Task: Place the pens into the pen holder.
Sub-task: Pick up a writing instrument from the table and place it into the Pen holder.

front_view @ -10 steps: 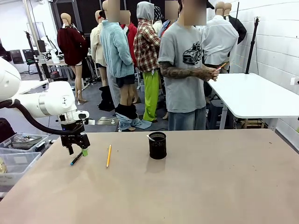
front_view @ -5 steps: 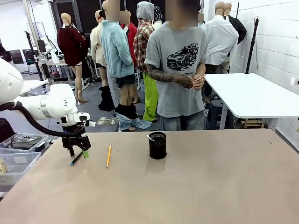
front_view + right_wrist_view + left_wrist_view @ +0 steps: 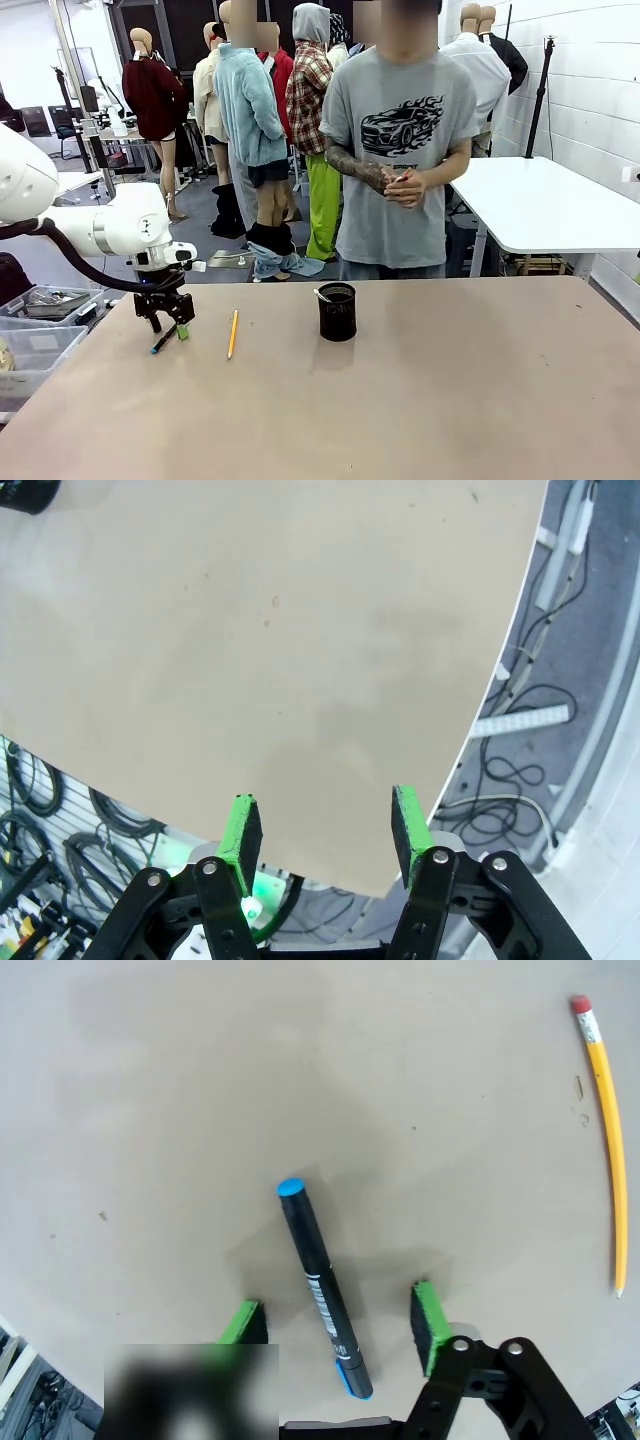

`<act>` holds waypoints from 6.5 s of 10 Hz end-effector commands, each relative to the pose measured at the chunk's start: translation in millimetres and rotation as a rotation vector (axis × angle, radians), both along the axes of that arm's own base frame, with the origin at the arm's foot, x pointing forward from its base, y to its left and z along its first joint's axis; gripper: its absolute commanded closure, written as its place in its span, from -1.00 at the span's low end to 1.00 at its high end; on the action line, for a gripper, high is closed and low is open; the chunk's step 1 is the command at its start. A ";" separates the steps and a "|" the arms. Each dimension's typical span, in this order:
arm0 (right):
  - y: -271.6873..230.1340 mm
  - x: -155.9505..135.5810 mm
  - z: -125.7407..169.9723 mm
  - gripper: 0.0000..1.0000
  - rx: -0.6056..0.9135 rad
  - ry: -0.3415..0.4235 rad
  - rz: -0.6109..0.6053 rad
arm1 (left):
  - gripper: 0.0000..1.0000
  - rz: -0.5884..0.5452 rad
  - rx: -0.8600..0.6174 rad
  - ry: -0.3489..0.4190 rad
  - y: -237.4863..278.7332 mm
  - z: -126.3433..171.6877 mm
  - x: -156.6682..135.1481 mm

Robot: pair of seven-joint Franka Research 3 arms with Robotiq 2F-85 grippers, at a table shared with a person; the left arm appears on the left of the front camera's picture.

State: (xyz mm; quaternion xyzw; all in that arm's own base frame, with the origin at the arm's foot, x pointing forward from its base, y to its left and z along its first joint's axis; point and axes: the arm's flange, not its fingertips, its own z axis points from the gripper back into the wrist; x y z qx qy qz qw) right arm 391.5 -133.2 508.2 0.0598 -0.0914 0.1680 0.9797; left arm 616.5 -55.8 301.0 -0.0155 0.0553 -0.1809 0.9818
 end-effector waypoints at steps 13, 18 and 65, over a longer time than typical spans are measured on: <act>0.1 -0.3 -3.6 -0.33 -0.009 -0.008 0.001 | 1.00 -0.229 -0.219 -0.137 9.4 40.6 -24.4; 0.1 -0.3 -3.6 -0.33 -0.009 -0.008 0.001 | 1.00 -0.618 -0.513 -0.346 -5.4 61.1 -28.1; 0.1 -0.3 -3.6 -0.33 -0.009 -0.008 0.001 | 1.00 -1.372 -1.456 -0.665 -229.8 75.9 78.2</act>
